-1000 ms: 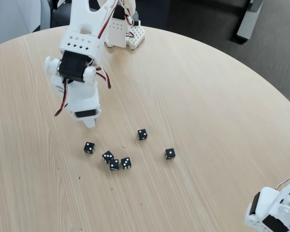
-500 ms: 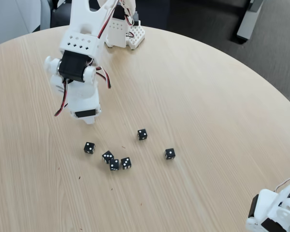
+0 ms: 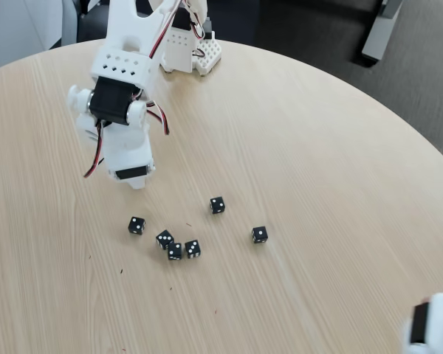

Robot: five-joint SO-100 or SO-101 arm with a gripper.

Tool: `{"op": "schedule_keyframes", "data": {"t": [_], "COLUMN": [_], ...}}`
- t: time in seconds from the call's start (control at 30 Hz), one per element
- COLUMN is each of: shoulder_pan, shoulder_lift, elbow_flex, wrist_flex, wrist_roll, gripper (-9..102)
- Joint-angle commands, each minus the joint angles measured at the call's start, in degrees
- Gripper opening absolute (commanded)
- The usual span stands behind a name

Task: Pick up the dice with number 6

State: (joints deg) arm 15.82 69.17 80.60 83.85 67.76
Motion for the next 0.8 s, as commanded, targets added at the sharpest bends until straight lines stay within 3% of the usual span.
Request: {"op": "schedule_keyframes", "data": {"t": [0.0, 0.53, 0.77], "shoulder_pan": [0.0, 0.0, -0.09], "shoulder_lift": [7.73, 44.91, 67.32], "elbow_flex": [-1.05, -0.44, 10.28], "wrist_flex": [0.18, 0.79, 0.62], "wrist_roll": [-1.58, -14.77, -24.7], "gripper": [0, 0, 0]}}
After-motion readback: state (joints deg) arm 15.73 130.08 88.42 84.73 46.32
